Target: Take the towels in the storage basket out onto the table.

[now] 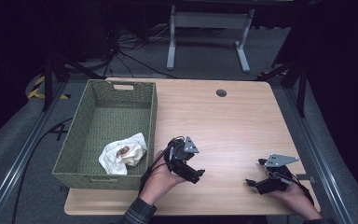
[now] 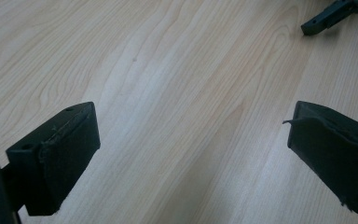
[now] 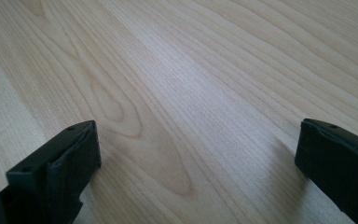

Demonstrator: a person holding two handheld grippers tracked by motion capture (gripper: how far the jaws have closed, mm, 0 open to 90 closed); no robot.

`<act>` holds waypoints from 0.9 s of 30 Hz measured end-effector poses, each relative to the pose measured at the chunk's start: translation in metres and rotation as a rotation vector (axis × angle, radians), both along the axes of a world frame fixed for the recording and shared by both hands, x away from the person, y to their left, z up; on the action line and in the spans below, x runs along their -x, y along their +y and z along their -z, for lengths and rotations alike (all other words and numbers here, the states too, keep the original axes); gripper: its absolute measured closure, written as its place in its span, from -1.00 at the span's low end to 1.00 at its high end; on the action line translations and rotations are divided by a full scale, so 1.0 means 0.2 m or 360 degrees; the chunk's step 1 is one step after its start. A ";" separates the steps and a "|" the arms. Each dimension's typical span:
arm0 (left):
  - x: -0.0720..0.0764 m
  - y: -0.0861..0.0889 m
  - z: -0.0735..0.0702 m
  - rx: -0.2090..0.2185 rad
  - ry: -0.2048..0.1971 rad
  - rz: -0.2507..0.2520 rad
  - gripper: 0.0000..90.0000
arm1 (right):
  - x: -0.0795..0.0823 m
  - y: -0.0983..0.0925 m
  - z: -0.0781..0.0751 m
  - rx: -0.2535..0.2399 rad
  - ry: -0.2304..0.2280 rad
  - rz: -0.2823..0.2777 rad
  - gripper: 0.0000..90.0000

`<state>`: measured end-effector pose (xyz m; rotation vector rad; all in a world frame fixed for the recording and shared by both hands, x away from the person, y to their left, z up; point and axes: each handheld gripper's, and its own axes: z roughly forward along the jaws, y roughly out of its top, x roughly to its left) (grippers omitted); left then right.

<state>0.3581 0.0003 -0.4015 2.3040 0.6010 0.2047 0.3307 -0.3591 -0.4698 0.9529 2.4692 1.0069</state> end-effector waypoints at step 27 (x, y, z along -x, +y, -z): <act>-0.05 0.06 -0.15 0.0028 0.0023 0.0038 -0.94 | 0.00 0.00 0.00 -0.0003 0.0011 0.0008 -0.99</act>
